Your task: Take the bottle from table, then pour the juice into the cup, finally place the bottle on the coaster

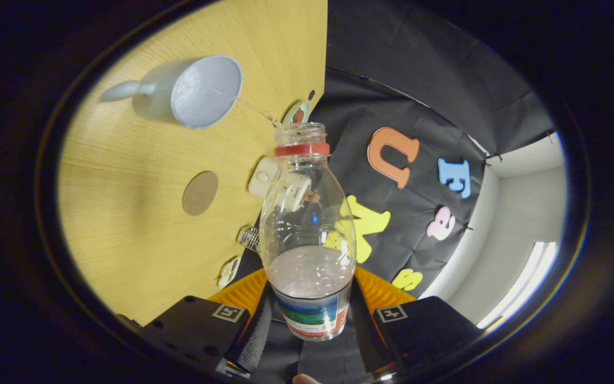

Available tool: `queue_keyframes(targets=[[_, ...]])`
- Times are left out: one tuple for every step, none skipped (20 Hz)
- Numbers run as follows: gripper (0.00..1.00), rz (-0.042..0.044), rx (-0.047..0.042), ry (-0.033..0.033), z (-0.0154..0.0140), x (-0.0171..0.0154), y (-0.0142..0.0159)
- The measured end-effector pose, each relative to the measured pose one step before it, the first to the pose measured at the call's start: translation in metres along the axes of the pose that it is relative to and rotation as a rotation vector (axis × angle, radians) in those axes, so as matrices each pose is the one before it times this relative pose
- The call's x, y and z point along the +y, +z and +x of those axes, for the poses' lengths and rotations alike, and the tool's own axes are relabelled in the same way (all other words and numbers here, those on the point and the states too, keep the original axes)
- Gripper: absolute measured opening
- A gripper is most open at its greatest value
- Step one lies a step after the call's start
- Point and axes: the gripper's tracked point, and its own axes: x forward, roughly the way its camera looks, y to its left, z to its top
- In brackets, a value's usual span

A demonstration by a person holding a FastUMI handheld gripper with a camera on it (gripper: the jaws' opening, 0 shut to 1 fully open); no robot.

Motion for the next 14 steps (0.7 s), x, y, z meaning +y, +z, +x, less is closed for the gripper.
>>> queue_keyframes(targets=[[0.75, -0.00146, 0.00008, -0.00152, -0.00099, -0.00074, 0.00033], [0.75, -0.00211, 0.00016, -0.00104, 0.00024, -0.00067, -0.00023], [0.75, -0.00242, 0.0007, -0.00091, 0.0005, -0.00096, -0.00059], [0.75, -0.00331, -0.00195, -0.00045, 0.00039, -0.00063, 0.00097], [0.75, -0.00358, -0.00159, -0.00095, -0.00024, -0.00156, 0.0004], [0.75, -0.00211, -0.00038, -0.00143, -0.00046, -0.00128, -0.00035], [0.75, -0.0032, -0.00064, -0.00104, -0.00012, -0.00103, -0.00088], [0.75, -0.0046, 0.00048, -0.00172, -0.00026, -0.00183, 0.00135], [0.75, -0.00504, -0.00197, -0.00235, 0.00033, -0.00198, 0.00023], [0.75, -0.0021, -0.00295, -0.00526, -0.00062, -0.00105, 0.00059], [0.75, 0.00067, -0.00115, -0.0007, 0.00038, -0.0005, 0.00026], [0.75, 0.00084, -0.00017, 0.00011, -0.00179, -0.00066, 0.00144], [0.75, -0.00013, -0.00177, -0.00031, -0.00049, 0.00012, -0.00031], [0.75, -0.00136, -0.00071, 0.00092, 0.00109, 0.00028, 0.00142]])
